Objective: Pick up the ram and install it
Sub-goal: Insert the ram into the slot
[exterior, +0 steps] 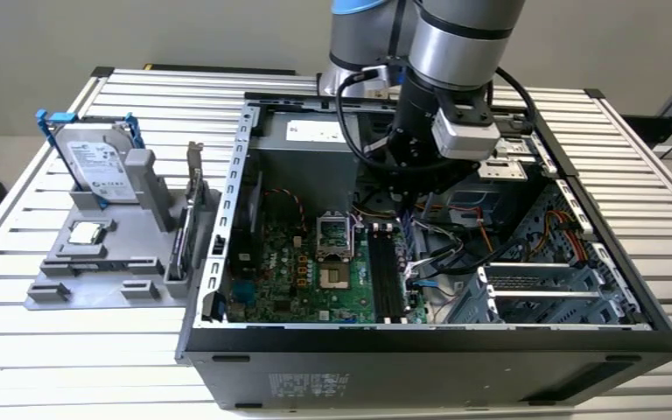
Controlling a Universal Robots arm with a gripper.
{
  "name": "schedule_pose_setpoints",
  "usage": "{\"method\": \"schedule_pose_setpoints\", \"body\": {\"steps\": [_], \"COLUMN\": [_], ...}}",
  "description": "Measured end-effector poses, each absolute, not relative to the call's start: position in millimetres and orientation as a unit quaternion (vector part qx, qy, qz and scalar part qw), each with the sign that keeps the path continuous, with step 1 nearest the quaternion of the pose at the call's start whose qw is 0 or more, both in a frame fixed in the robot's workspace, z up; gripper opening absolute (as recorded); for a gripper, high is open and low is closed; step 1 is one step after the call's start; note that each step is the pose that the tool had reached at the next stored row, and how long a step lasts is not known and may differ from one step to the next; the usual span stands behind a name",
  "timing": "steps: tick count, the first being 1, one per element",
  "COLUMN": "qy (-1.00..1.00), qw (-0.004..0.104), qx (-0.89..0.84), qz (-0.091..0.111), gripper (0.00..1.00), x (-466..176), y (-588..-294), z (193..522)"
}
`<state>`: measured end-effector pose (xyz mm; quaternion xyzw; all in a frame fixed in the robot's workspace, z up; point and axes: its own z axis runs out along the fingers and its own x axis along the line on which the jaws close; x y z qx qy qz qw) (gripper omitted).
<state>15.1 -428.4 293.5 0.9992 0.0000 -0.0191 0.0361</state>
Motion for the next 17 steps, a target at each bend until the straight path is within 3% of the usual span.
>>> {"method": "schedule_pose_setpoints", "body": {"steps": [17], "qy": [0.0], "qw": [0.036], "qx": [0.999], "qz": [-0.019], "gripper": [0.0], "x": [21], "y": [-432], "z": [277]}}
